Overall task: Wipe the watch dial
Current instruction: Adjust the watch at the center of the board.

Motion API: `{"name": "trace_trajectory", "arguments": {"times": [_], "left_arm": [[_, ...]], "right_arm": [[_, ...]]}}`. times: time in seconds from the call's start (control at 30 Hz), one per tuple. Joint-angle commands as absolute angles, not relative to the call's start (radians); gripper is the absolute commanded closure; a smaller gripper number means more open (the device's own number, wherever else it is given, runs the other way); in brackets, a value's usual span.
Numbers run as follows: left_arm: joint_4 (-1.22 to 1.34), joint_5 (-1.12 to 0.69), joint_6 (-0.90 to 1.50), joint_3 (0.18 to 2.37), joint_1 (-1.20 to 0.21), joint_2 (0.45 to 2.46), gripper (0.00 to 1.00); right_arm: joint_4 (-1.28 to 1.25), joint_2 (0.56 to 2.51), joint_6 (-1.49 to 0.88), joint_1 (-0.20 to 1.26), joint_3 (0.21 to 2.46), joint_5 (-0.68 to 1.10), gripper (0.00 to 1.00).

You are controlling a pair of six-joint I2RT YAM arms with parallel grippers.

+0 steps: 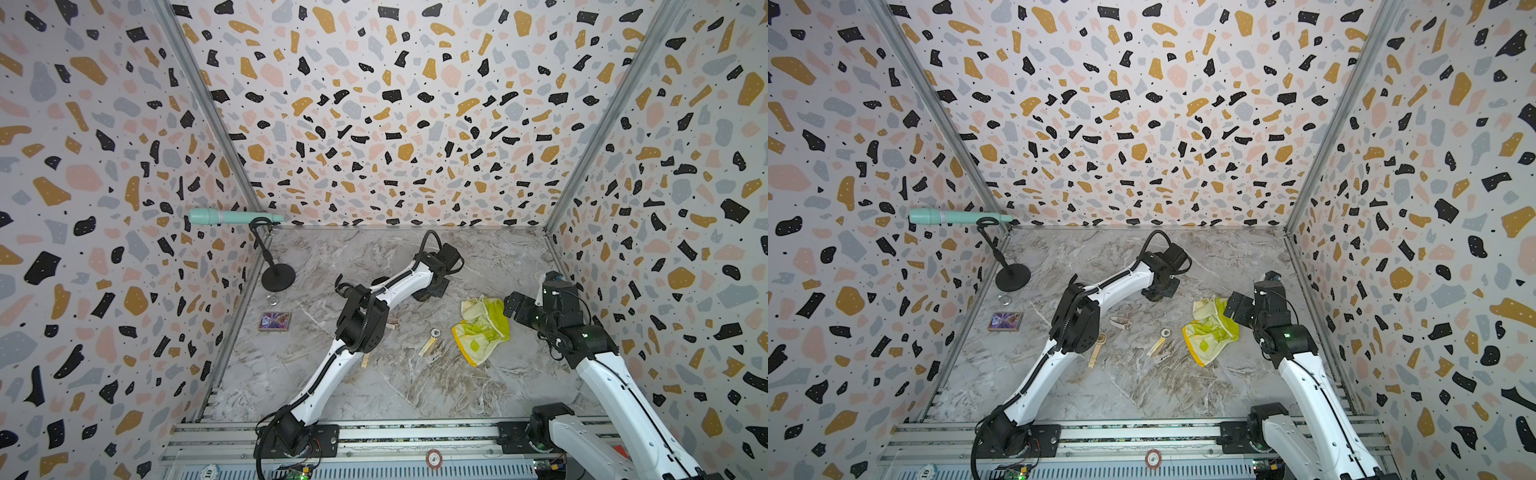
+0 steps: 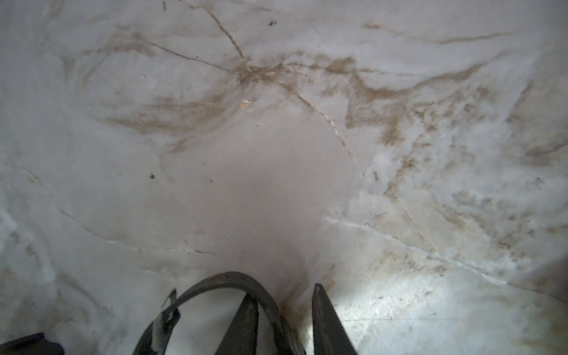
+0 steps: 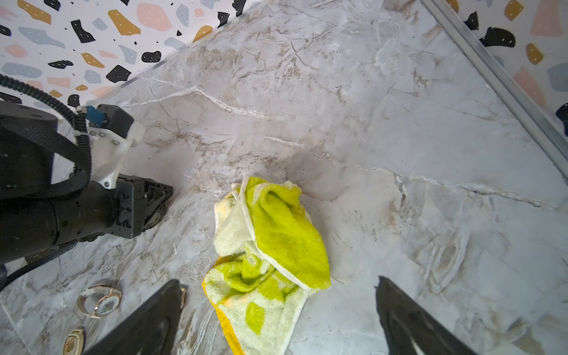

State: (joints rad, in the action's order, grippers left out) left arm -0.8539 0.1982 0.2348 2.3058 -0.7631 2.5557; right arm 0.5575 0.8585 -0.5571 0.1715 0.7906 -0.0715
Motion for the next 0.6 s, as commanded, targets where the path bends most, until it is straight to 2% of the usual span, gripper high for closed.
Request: {"name": "trace_trajectory", "arguments": {"times": [0.0, 0.17, 0.33, 0.57], "left_arm": [[-0.895, 0.174, 0.232, 2.273, -0.749, 2.552, 0.90], [-0.908, 0.168, 0.241, 2.272, -0.746, 2.534, 0.97], [-0.875, 0.099, 0.310, 2.238, -0.742, 2.473, 1.00], [-0.617, -0.097, 0.541, 2.028, -0.741, 2.341, 0.99]], "right_arm": [[0.585, 0.832, -0.574, 0.175, 0.781, -0.078, 0.01], [0.585, 0.812, -0.586, 0.175, 0.765, -0.071, 0.01], [0.586, 0.801, -0.595, 0.176, 0.755, -0.064, 0.01], [0.586, 0.783, -0.601, 0.176, 0.744, -0.059, 0.01]]}}
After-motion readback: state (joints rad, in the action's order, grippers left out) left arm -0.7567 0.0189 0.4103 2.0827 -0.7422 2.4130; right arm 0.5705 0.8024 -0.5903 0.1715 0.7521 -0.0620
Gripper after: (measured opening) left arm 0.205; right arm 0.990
